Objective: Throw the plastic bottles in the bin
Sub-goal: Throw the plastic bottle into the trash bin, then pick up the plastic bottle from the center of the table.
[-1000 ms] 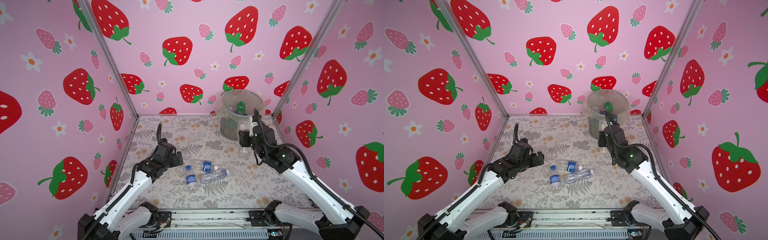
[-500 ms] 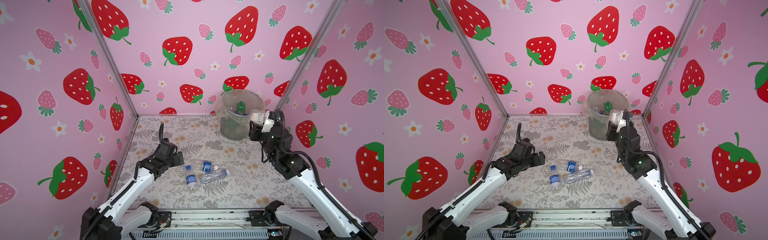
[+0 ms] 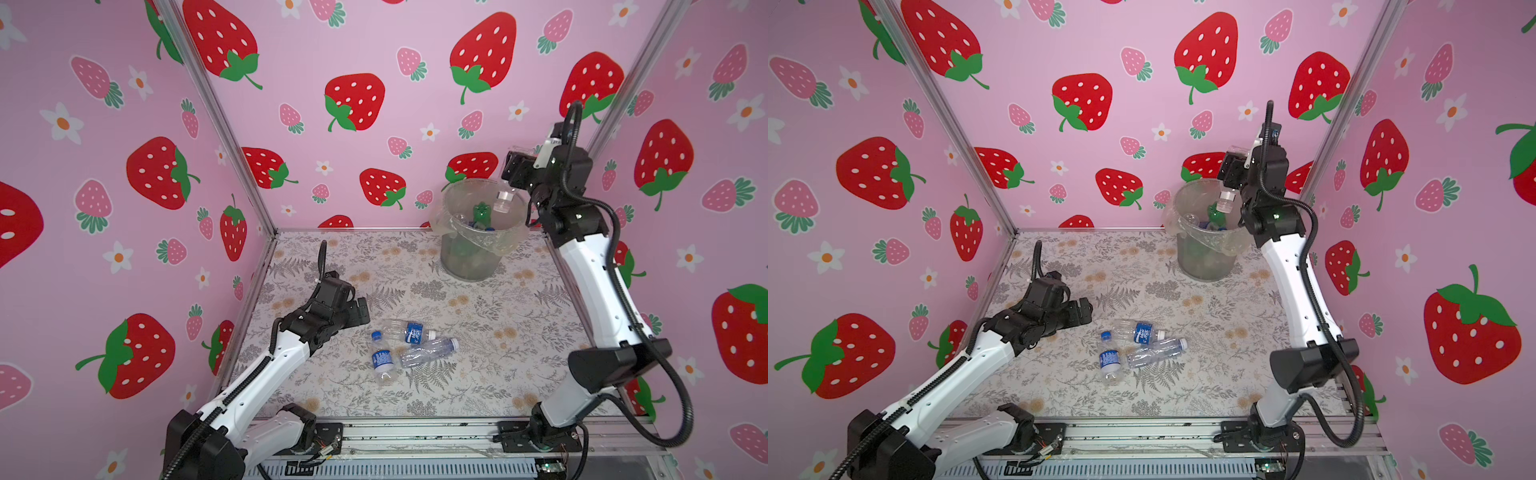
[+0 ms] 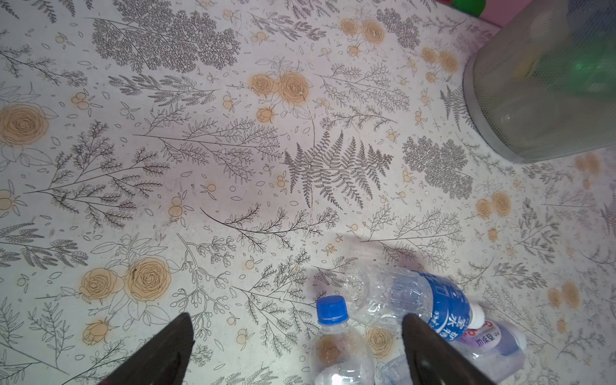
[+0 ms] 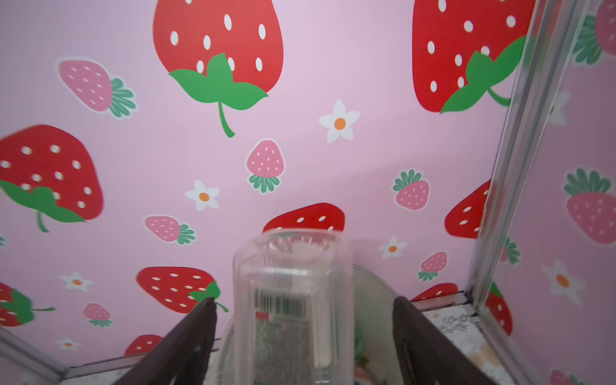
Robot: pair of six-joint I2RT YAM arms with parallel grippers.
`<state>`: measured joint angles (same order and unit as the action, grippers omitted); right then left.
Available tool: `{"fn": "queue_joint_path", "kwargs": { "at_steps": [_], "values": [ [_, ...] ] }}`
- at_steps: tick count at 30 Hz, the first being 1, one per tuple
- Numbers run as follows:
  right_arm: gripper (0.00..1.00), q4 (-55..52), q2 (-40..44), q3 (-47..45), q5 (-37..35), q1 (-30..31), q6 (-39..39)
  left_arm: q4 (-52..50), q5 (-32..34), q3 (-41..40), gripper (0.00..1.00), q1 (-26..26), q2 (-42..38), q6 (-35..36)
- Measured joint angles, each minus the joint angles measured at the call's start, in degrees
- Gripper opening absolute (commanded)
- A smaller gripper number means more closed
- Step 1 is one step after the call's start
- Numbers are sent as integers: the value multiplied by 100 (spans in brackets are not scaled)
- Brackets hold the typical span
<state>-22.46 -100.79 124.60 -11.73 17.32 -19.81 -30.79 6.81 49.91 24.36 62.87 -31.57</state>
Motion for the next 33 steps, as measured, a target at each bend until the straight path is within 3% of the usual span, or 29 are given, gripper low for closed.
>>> {"fn": "queue_joint_path", "kwargs": {
  "at_steps": [3, 5, 9, 12, 20, 33],
  "values": [
    [99, -291, -149, -216, 245, -83, -26, -4, 4, 0, 99, 0, -85, -2],
    [99, -348, 79, -946, 396, -76, -48, 0, 15, 0, 99, 0, -155, -2],
    [99, -79, 1191, -2962, 684, -52, -179, 13, 24, 0, 99, -9, -201, 0],
    [99, 26, 2120, -3827, 813, -46, -310, 17, 24, 0, 99, -11, -199, 4],
    [99, 575, 3698, -5021, 1001, -46, -448, 42, 13, 0, 99, -15, -199, -20],
    [99, 501, 4559, -6760, 1421, -46, -575, 90, -343, -133, 99, -9, -350, -455]
  ]
}}
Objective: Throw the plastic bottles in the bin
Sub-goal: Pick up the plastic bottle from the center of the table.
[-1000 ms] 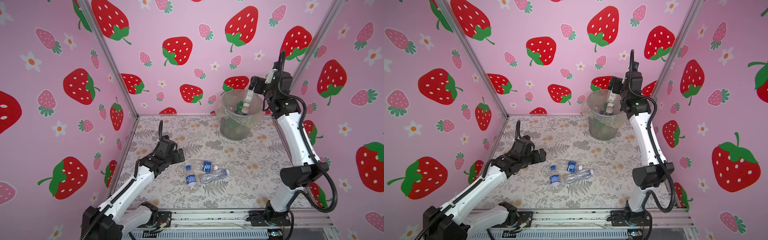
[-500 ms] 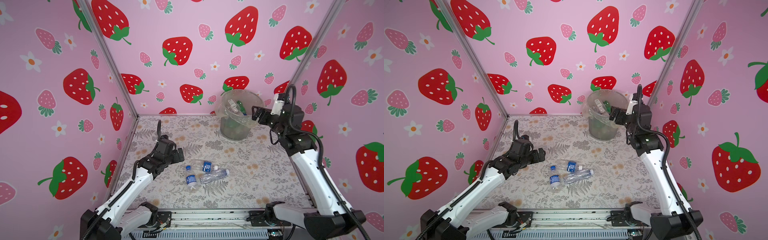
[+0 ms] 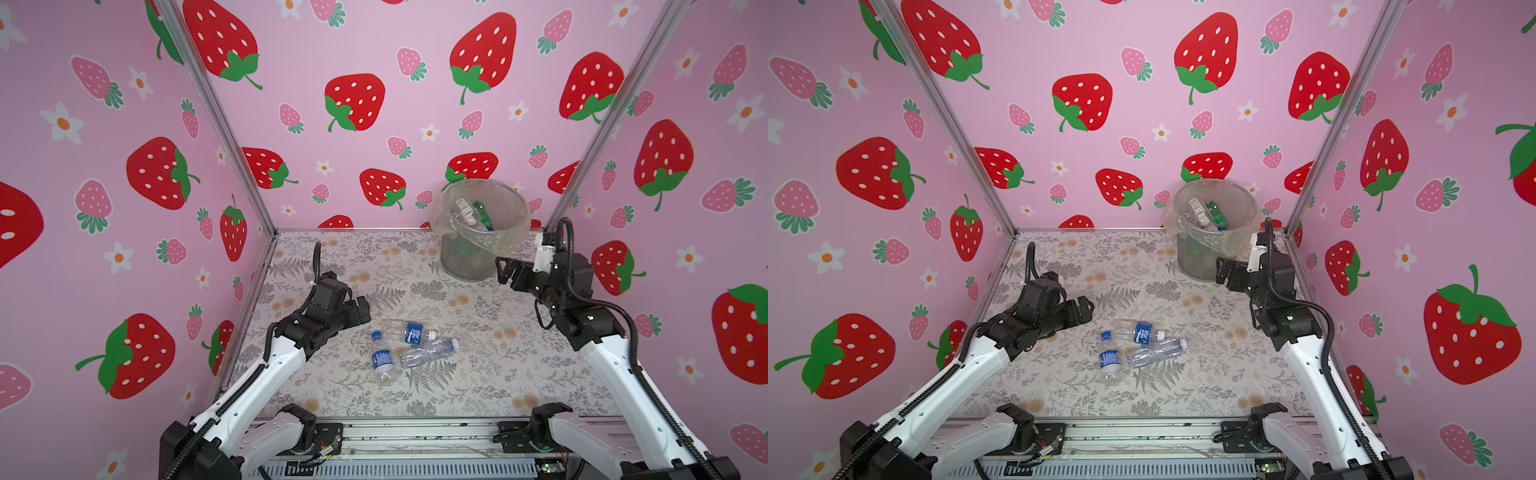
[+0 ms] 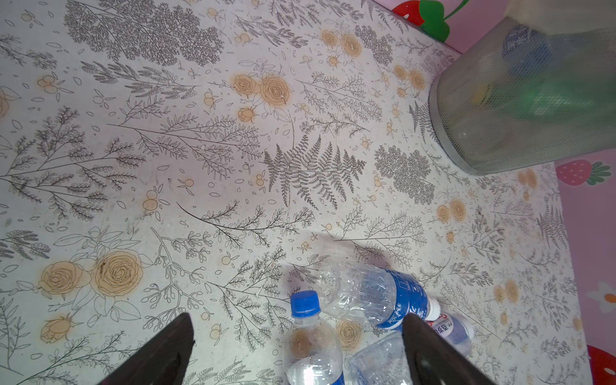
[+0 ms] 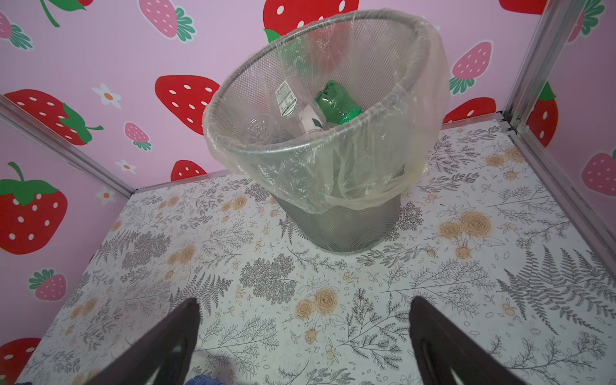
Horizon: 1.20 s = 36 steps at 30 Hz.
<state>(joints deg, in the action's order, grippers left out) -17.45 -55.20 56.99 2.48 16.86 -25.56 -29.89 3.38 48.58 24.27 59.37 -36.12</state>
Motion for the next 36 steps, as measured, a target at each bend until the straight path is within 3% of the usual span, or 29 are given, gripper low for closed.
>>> {"fn": "queue_joint_path", "kwargs": {
  "at_steps": [5, 10, 18, 36],
  "values": [
    [99, -22, 328, -348, 83, 0, -17, 153, 46, -330, 99, 149, -306, -326],
    [99, -37, 555, -675, 199, 0, -85, 291, 155, -815, 99, 680, -258, -726],
    [99, -59, 774, -960, 256, 0, -162, 490, 479, -935, 100, 1460, -35, -1189],
    [99, -216, 914, -1051, 310, 0, -162, 949, 496, -1255, 94, 1921, 798, -1665]
  ]
}}
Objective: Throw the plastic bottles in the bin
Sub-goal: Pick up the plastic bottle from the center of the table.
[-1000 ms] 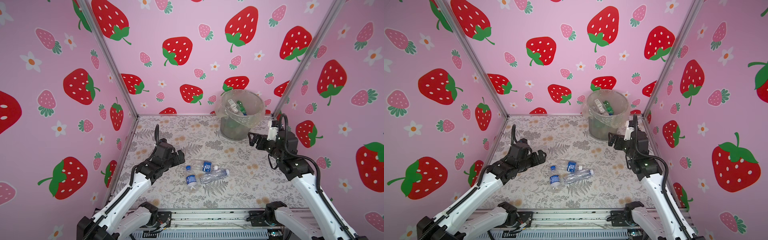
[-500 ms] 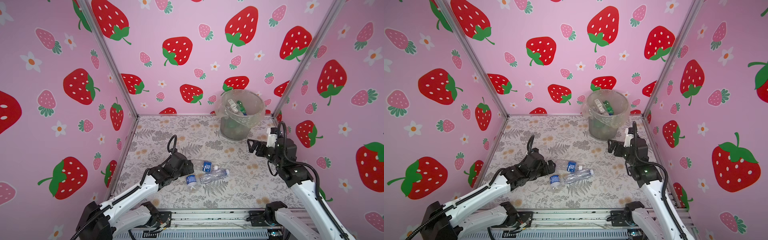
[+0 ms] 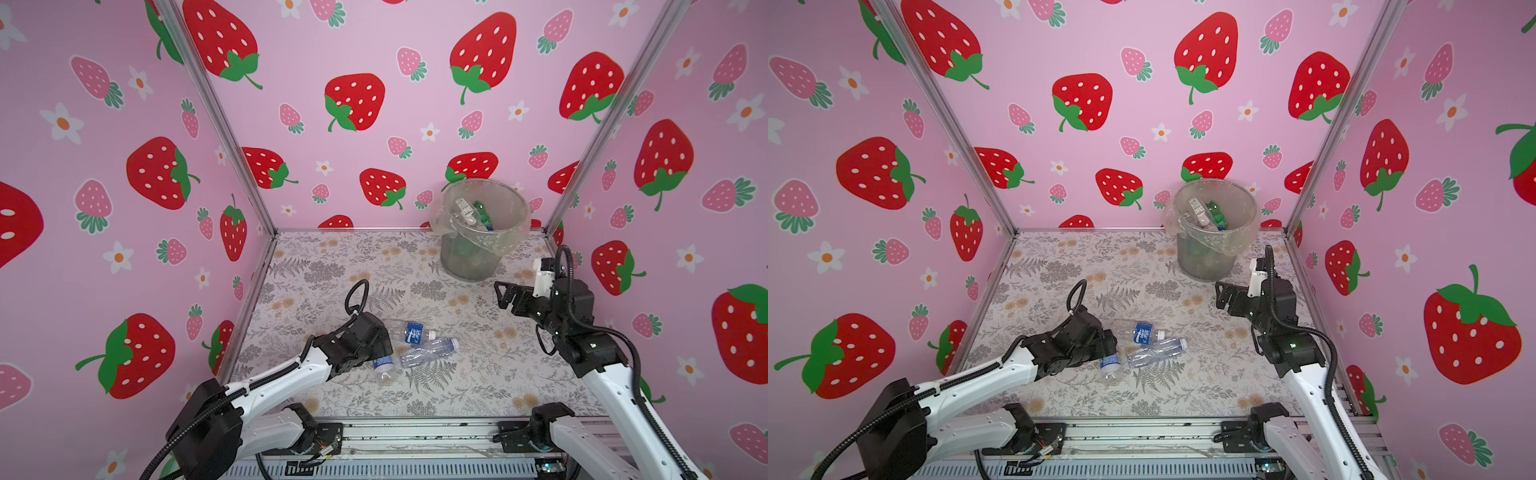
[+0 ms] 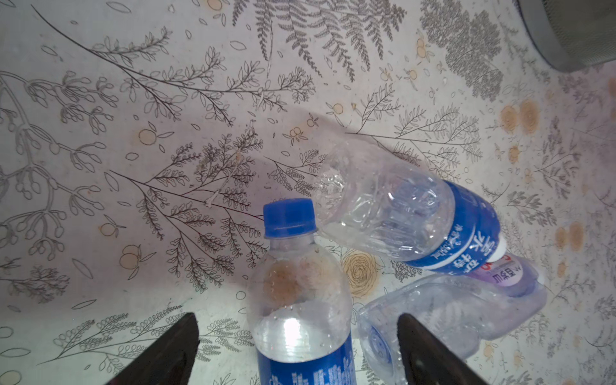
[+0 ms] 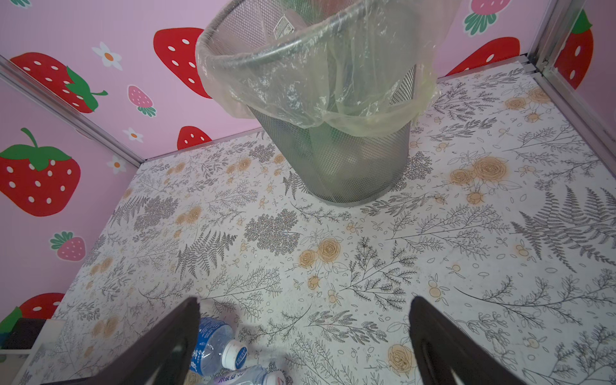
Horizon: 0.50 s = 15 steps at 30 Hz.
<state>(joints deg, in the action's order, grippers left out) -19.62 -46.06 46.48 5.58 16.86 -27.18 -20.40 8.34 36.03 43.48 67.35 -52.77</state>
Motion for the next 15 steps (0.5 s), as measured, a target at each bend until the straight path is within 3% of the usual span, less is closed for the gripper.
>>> {"fn": "queue_joint_path", "kwargs": {
  "at_steps": [15],
  "values": [
    [99, 9, 0, -179, 7, 0, -4, 160, 7, -216, 86, 269, 396, -197]
  ]
}}
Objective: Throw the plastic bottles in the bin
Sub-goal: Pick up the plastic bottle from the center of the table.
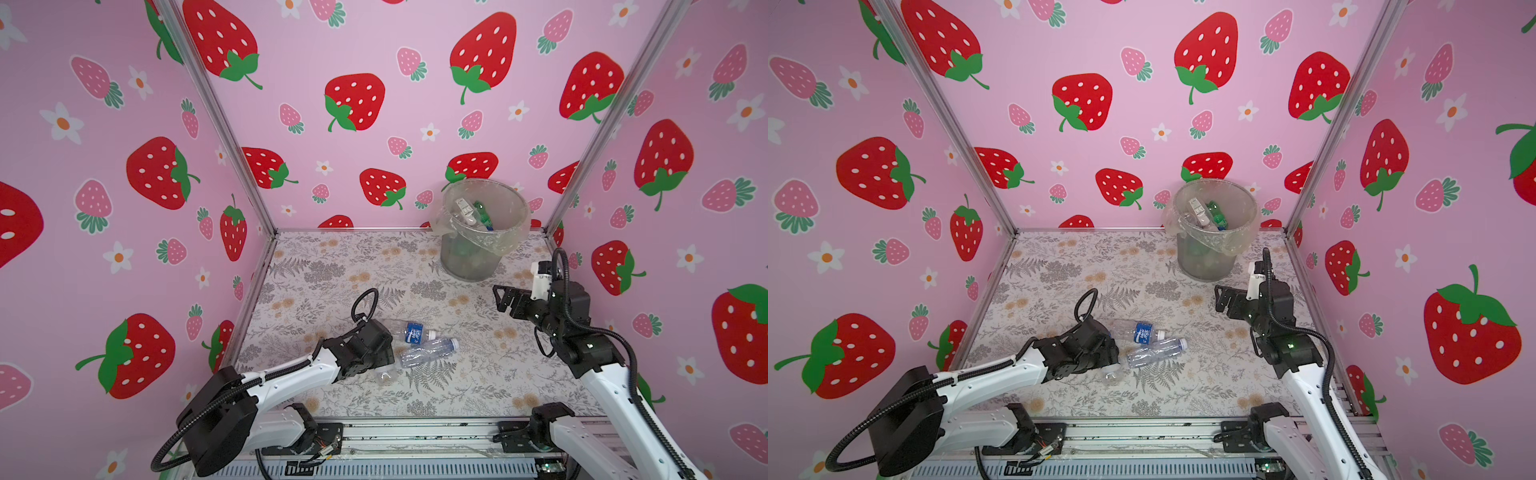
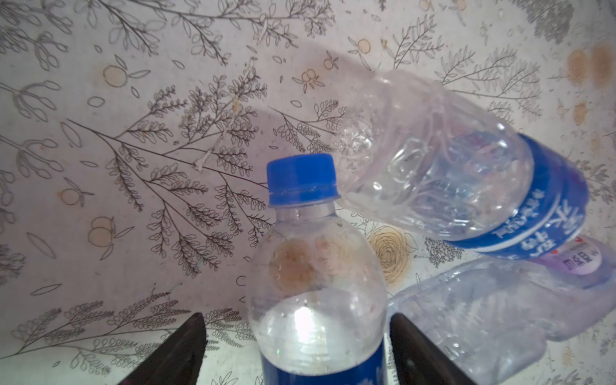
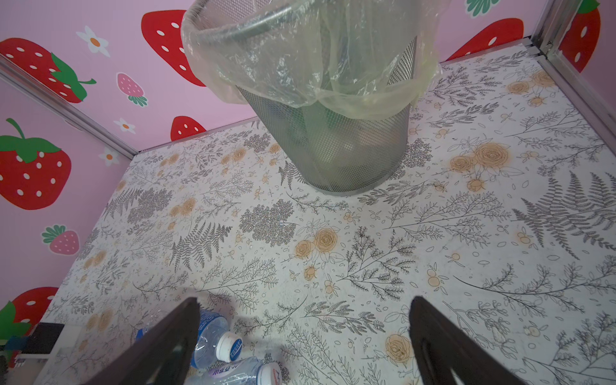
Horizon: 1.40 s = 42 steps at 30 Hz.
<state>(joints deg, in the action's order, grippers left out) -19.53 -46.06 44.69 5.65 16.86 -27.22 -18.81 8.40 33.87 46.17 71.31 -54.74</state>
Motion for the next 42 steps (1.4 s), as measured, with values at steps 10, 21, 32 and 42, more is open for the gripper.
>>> {"fn": "queue_joint_path", "kwargs": {
  "at_steps": [10, 21, 32, 42],
  "values": [
    [99, -2, 15, -42, -2, 0, 0, 42, 17, 0, 75, 28, 247, -9],
    [99, -39, 109, -42, -11, 0, 2, -116, 212, 4, 54, 35, 232, -9],
    [99, -114, 149, -42, -15, 0, 2, -717, 651, 57, 54, 35, -457, 63],
    [99, -136, 212, -63, -46, 0, 7, -1237, 1237, 848, 54, 9, -1482, 857]
  ]
}}
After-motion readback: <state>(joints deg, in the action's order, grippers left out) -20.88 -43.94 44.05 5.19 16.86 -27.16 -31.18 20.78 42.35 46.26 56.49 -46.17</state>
